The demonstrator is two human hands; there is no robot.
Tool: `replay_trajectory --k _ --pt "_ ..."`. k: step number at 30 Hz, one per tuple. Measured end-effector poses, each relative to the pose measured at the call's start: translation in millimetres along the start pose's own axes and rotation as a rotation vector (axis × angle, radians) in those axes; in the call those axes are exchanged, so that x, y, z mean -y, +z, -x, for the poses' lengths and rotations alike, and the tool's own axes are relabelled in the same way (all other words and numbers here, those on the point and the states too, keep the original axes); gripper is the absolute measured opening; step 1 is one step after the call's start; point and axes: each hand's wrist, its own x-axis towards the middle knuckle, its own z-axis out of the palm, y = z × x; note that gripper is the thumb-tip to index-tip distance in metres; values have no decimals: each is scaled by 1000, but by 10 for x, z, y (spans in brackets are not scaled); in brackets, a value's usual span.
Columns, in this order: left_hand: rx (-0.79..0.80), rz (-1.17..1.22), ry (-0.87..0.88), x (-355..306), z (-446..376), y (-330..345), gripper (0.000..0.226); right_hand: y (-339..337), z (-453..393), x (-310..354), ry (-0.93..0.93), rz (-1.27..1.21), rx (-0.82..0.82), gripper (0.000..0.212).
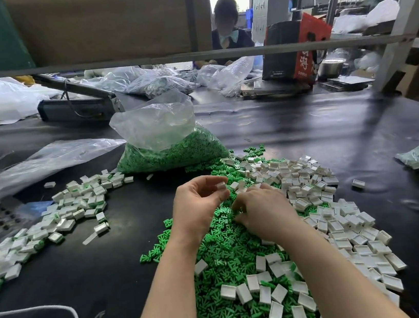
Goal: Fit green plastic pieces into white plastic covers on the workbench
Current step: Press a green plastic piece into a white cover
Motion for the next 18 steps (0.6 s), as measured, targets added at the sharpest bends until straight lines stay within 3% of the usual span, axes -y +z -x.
replay_trajectory --k 7,15,18 --pt "-39 14 8 10 -22 -7 19 24 6 -38 0 -124 -94 11" --pt "-152 342 -191 -12 -35 -71 10 -133 51 -44 122 -1190 -238 10" --pt "-154 429 -218 -44 -28 -73 9 -189 79 -28 83 -1390 -226 13"
